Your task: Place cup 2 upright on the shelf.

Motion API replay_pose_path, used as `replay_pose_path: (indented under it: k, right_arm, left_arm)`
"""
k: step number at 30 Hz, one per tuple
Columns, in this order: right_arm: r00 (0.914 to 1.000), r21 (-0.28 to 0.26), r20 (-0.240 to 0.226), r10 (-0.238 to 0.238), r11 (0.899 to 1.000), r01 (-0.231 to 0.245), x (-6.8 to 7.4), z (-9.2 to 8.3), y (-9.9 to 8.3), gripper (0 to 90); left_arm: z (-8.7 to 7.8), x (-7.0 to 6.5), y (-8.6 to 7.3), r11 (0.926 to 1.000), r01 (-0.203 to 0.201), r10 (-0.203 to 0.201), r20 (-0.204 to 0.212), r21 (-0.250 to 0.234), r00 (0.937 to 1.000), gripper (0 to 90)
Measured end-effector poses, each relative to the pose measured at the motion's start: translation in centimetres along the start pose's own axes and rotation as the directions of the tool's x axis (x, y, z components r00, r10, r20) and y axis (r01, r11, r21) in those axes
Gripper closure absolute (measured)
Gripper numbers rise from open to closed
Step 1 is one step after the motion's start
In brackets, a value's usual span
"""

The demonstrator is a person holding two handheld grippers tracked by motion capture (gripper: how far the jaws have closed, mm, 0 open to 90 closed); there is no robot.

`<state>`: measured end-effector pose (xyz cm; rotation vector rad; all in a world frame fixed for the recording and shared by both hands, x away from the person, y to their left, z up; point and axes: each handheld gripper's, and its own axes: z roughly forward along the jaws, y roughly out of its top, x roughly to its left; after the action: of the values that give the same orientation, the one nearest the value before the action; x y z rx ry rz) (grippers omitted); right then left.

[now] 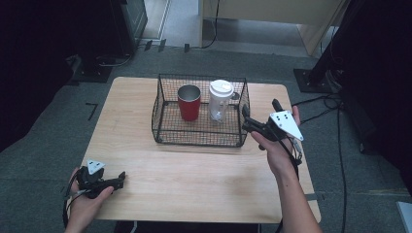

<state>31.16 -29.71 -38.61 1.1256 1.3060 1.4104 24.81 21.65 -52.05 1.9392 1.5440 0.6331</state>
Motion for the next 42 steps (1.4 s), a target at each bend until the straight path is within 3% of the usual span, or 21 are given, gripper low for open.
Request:
replay_pose_path:
  k: [7, 20, 27, 33, 39, 42]
  right_arm:
    - [0.9995, 0.008, 0.028, 0.015, 1.0, -0.016, -1.6, -2.3, -0.5, 0.2]
    - [0.9982, -0.022, 0.059, 0.001, 1.0, 0.001, -4.9, -7.1, 0.0, 0.2]
    - [0.9977, -0.015, 0.065, 0.019, 1.0, -0.018, -6.7, -9.5, -2.2, 0.2]
    - [0.9949, 0.024, 0.09, 0.044, 0.999, -0.046, -8.6, -11.1, -4.8, 0.2]
    - [0.9937, 0.075, 0.099, 0.051, 0.995, -0.059, -10.0, -12.6, -6.7, 0.1]
    - [0.9945, 0.096, 0.102, 0.023, 0.995, -0.033, -10.5, -13.3, -7.4, 0.1]
  left_arm:
    - [0.0, 0.0, 0.0, 1.0, 0.0, 0.0, 0.0, 0.0, 1.0, 0.0]
    - [0.0, 0.0, 0.0, 1.0, 0.0, 0.0, 0.001, 0.001, 1.0, 0.0]
    - [0.0, 0.0, 0.0, 1.0, 0.0, 0.0, 0.0, 0.001, 1.0, 0.0]
    - [0.0, 0.0, 0.0, 1.0, -0.001, 0.001, 0.0, 0.001, 1.0, 0.0]
    - [0.0, -0.7, 0.0, 0.9991, 0.043, -0.043, -0.041, 0.0, 0.9982, 0.0]
    - [0.0, -1.2, 0.1, 0.9986, 0.052, -0.052, -0.048, -0.001, 0.9975, 0.0]
